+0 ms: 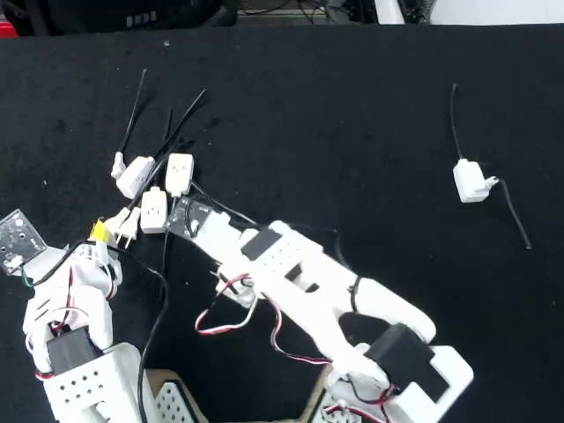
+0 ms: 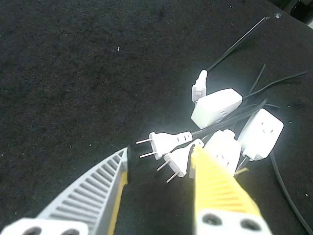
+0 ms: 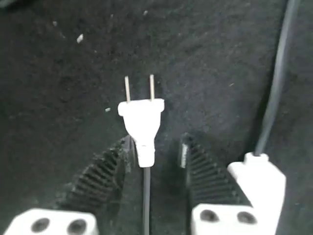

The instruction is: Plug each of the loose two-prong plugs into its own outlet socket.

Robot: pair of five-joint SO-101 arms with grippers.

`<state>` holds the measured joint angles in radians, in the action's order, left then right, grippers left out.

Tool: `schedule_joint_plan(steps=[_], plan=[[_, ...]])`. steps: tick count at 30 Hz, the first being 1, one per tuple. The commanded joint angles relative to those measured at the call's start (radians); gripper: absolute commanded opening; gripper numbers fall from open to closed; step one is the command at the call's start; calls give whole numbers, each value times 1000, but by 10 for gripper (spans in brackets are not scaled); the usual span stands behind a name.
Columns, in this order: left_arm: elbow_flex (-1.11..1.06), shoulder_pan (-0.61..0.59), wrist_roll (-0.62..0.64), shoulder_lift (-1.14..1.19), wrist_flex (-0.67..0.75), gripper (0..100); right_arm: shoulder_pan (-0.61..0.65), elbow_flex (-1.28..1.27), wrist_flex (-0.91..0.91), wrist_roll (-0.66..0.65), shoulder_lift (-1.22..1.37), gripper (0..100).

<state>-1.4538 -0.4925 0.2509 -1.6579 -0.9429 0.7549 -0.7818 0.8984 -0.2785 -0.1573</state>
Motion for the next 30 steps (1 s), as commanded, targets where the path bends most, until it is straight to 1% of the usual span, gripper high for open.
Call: schedule_joint_plan(steps=[1, 4, 6, 11, 14, 17, 25, 30], plan=[[67, -10, 12, -8, -6, 210, -29, 53, -18, 12, -64, 126], [67, -10, 12, -8, -6, 210, -69, 25, -98, 6, -30, 124], [67, -10, 12, -8, -6, 210, -74, 8, -129, 5, 19, 124], [67, -10, 12, -8, -6, 210, 25, -1, -110, 8, 82, 124], [67, -10, 12, -8, -6, 210, 92, -2, -84, 9, 61, 124], [67, -12, 12, -8, -6, 210, 127, -2, -54, 11, 45, 124], [67, -16, 12, -8, -6, 210, 132, -35, -15, 12, 27, 124], [67, -12, 12, -8, -6, 209, 127, -102, -6, 12, -142, 124]])
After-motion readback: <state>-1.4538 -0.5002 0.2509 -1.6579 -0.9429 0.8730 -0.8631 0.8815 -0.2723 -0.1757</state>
